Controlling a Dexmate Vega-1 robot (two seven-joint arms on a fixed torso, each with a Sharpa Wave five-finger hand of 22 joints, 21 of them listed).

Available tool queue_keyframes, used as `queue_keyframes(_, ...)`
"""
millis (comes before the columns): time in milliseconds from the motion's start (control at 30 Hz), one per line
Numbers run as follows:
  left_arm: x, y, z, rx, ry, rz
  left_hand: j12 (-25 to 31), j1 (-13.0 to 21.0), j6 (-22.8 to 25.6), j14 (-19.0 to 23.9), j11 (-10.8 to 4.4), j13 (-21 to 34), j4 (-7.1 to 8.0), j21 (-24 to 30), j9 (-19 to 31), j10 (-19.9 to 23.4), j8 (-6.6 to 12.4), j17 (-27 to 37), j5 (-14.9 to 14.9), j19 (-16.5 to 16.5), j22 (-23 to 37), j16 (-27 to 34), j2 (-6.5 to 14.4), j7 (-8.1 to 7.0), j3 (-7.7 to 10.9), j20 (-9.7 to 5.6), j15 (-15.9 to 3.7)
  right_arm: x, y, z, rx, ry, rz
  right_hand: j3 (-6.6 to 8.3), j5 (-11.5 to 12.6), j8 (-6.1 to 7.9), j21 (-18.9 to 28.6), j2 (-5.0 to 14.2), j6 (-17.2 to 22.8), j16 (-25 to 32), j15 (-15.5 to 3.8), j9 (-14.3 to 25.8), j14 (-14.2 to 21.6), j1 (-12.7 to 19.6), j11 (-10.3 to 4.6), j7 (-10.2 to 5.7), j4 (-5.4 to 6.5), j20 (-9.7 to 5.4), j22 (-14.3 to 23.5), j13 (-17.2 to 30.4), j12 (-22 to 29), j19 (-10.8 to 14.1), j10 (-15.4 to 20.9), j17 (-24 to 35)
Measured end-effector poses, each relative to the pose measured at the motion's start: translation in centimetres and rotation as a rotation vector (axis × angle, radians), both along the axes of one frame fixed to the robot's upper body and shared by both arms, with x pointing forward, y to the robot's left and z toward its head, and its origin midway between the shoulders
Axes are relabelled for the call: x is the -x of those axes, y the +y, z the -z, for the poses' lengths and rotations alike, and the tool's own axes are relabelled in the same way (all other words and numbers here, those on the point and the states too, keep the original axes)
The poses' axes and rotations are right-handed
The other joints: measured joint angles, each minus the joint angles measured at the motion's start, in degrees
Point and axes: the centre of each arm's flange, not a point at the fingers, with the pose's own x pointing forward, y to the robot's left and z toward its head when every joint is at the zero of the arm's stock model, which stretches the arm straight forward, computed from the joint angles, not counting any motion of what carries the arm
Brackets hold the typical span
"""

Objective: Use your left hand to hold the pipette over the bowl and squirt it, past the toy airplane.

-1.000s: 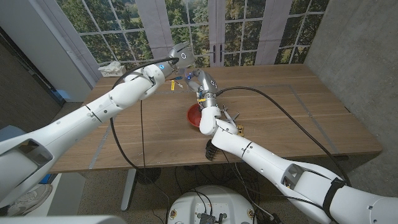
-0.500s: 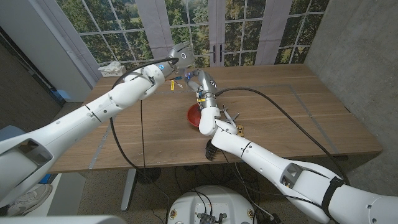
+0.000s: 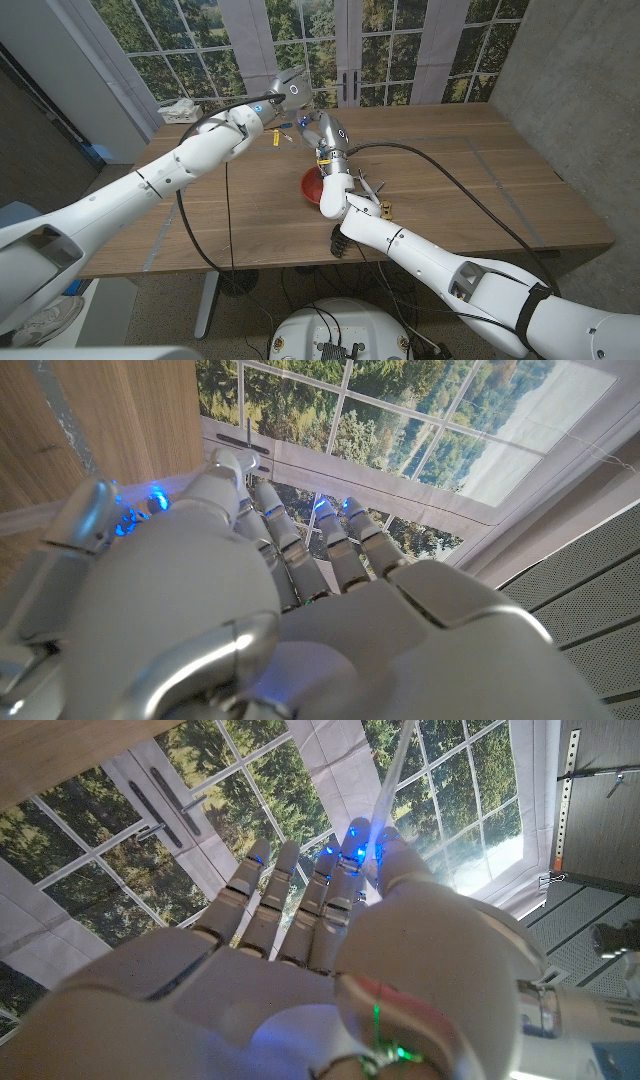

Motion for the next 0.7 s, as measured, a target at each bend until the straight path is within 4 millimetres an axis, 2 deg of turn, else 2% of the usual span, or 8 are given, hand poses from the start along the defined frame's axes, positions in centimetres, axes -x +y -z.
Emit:
queue_keyframes(133,0.06,0.06,-0.04,0.002,-0.009,0.006,-0.3,0.0,0.1,0.0,0.12,0.0,0.0,0.0,0.0,-0.1,-0.02,0.0,0.1,0.0,0.0,0.0,0.0,-0.49,-0.01,0.0,0.0,-0.04,-0.03,0.04,-0.001,-0.005,0.0,0.46,0.4,0.33,0.0,-0.15,0.4,-0.5,-0.07,0.2,0.5,0.1,-0.01,0.42,-0.01,0.22,0.0,0.3,0.0,0.2,0.6,-0.3)
queue_keyframes(200,0.08,0.09,-0.03,0.003,-0.012,0.009,-0.5,0.0,0.2,0.0,0.21,0.0,0.0,0.0,0.0,-0.2,-0.13,0.0,0.3,0.0,0.0,0.0,0.0,-0.49,-0.01,0.0,0.0,-0.05,-0.05,0.04,-0.002,-0.008,-0.001,0.58,0.8,0.76,0.0,-0.83,0.6,-0.8,0.01,0.4,0.6,0.8,-0.01,0.61,0.06,0.22,0.0,0.3,0.0,0.2,0.6,-0.4)
queue_keyframes(300,0.15,0.14,-0.05,0.003,-0.018,0.015,-0.5,0.0,-1.9,0.0,0.4,0.0,-0.14,0.0,0.2,-1.1,-0.93,0.0,0.4,0.0,0.0,0.0,0.0,-1.4,-0.33,0.0,0.0,-0.06,-0.05,0.08,-0.002,-0.013,-0.002,1.09,1.3,0.99,0.0,-0.83,0.6,-1.3,-0.4,0.7,1.0,0.8,-0.01,0.63,-0.17,0.22,0.0,0.5,0.2,0.2,0.6,-0.7)
queue_keyframes(500,0.3,0.14,-0.2,0.006,-0.031,0.022,-1.3,-0.6,-11.4,-0.4,0.3,-0.1,0.08,0.0,-0.4,-4.9,-5.74,0.0,0.2,0.0,0.0,0.0,0.0,-2.46,-1.33,0.0,0.0,-0.25,-0.1,0.33,0.001,-0.008,0.003,1.78,2.1,1.75,0.3,-0.84,0.9,-1.7,-0.4,1.1,1.0,0.8,-0.22,0.93,0.06,0.22,0.0,0.8,0.2,0.2,0.8,-1.0)
queue_keyframes(700,0.38,0.43,-0.24,0.012,-0.046,0.02,-2.3,-2.2,-17.2,-1.0,0.43,-1.1,0.11,0.0,-0.8,-9.1,-9.49,0.0,0.2,-0.4,0.0,-0.3,-0.7,-3.15,-1.68,-0.02,-0.01,-0.03,-0.11,0.27,-0.008,-0.031,-0.006,2.04,2.8,2.0,0.3,-0.84,0.9,-2.5,-0.19,1.4,1.2,0.8,-0.22,0.93,0.31,0.22,-0.1,0.9,0.4,0.2,0.8,-1.0)
